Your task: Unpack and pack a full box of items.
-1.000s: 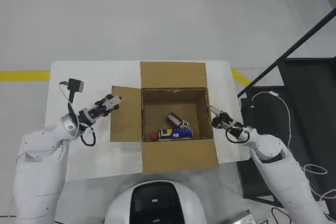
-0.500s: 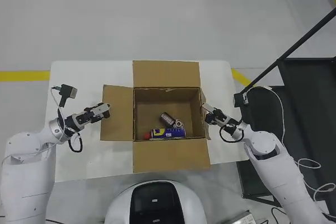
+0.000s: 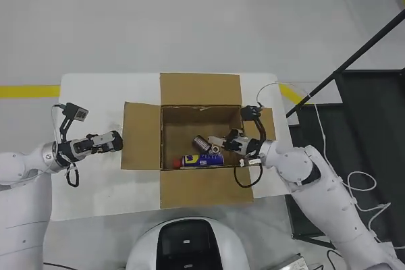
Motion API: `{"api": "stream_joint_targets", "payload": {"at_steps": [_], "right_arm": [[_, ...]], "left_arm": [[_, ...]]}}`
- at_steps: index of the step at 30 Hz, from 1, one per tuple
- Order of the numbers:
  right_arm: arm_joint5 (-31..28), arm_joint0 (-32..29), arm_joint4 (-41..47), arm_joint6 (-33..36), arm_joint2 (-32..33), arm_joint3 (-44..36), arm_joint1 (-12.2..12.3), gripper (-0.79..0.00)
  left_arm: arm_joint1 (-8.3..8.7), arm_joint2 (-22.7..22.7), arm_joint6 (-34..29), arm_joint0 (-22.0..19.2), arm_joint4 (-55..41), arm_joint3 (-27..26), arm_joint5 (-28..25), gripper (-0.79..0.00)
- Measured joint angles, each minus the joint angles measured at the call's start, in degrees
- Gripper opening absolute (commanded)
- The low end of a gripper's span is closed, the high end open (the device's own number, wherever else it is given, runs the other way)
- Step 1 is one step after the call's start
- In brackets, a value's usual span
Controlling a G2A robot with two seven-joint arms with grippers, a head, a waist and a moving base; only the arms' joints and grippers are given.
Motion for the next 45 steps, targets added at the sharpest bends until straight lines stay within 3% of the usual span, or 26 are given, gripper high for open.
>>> {"api": "stream_joint_targets", "payload": {"at_steps": [5, 9, 45], "right_arm": [[3.4, 5.1, -4.7, -0.6, -6.9, 3.2, -1.4, 0.000], [3.7, 5.5, -4.9, -0.7, -7.5, 3.6, -1.5, 0.000], [3.6, 5.5, -4.8, -0.7, -7.4, 3.6, -1.5, 0.000]], "left_arm": [[1.53, -1.3, -0.3, 1.2, -1.1, -0.6, 0.3, 0.000], [2.34, -1.9, 0.2, 2.7, -3.6, -1.4, -0.2, 0.000], [2.34, -1.9, 0.2, 2.7, -3.6, -1.4, -0.2, 0.000]]}}
